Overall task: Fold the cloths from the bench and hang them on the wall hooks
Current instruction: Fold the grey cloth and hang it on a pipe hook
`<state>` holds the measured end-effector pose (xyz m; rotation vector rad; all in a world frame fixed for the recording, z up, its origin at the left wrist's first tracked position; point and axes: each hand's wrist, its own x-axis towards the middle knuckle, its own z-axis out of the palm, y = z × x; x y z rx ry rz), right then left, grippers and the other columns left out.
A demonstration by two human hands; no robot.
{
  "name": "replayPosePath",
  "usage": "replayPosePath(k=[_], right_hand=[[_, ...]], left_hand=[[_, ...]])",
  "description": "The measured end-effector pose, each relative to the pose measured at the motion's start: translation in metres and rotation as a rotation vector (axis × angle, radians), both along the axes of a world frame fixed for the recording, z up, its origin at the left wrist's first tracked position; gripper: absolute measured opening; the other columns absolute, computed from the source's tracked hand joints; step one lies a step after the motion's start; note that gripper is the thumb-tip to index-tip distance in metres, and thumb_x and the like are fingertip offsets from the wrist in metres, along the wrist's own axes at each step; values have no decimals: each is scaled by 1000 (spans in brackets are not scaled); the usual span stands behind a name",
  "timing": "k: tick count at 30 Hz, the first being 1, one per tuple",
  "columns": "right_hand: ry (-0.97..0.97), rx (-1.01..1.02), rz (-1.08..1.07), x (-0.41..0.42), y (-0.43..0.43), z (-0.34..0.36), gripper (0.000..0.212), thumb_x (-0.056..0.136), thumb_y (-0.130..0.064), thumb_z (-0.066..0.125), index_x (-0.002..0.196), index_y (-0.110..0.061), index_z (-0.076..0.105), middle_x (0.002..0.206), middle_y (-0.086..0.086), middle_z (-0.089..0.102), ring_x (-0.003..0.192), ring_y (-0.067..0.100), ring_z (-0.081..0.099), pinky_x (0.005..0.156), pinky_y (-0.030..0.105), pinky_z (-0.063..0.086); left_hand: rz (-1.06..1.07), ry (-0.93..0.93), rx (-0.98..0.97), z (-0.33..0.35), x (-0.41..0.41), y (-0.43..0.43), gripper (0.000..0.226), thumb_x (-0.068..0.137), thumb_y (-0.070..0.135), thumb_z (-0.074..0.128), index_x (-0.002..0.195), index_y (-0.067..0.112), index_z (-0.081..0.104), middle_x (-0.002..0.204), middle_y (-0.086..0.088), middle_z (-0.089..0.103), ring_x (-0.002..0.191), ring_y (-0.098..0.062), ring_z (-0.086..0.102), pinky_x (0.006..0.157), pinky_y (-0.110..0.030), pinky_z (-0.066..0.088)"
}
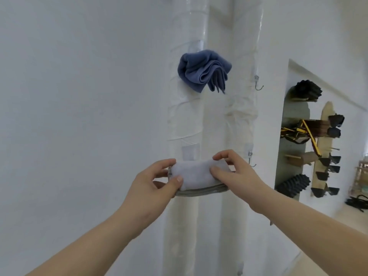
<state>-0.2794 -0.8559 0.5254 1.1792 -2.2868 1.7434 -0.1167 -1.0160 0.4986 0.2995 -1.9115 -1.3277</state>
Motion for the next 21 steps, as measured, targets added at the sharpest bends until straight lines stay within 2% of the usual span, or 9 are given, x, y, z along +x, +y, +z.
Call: replayPosePath(k=[3,6,8,10,13,15,16,18,21], right_hand=[[176,-33,-57,-33,-18,-3,14,90,-23,70,99,-33,64,117,-2,55,84,8,56,66,12,42],[223,-26,-67,-64,-37,-17,8,89,-21,72,94,-26,69,115,2,55,93,-1,55,70,2,41],[189,-29,-47,-79,-47,-24,5,90,-23,72,92,-27,73,113,2,59,95,-1,57,73,6,41],[134,-49,-28,-91,-53,-30,4,88,-25,73,85,-27,75,104,1,67,87,6,62,74,18,43],[25,-19,65,-98,-51,-40,14,90,-22,68,80,-19,76,81,4,71,66,14,61,59,31,51],[-52,29,126,-98,-49,-45,19,93,-21,64,80,-16,76,78,14,71,61,16,60,54,30,53],[-47,51,138,-99,-49,-46,21,94,-22,62,79,-15,76,77,15,70,61,15,60,56,30,53],[104,104,101,-104,-49,-43,27,94,-24,61,71,-19,74,77,8,66,65,9,58,65,28,50],[422,184,24,-103,-50,-36,25,94,-25,58,76,-17,74,96,-4,61,85,10,62,80,27,50]], left_hand=[[75,8,-3,1,-34,-4,37,91,29,72,123,45,63,116,15,68,80,-15,76,68,-18,52],[132,5,5,-10,-61,-6,33,92,23,69,120,40,66,120,7,65,71,-12,75,56,-8,48],[165,9,-17,-18,-74,-9,29,93,20,69,118,35,70,122,8,63,68,-13,74,56,-7,49],[185,7,-40,-26,-82,-11,27,94,18,68,116,33,72,123,14,60,70,-15,74,62,-12,54],[205,-43,-128,-41,-91,-14,28,95,22,67,118,36,72,119,15,60,73,-8,71,73,-16,57],[244,-116,-237,-49,-94,-15,30,96,30,64,124,36,71,118,18,56,86,-1,66,76,-11,51],[301,-162,-345,-51,-95,-16,31,96,34,62,126,36,70,121,18,53,99,0,62,83,-14,49],[439,-190,-642,-50,-96,-16,26,95,35,61,119,36,73,133,13,48,120,-12,50,90,-23,46],[468,-72,-905,-48,-97,-15,19,91,20,66,106,27,74,131,4,59,110,-21,56,84,-26,48]])
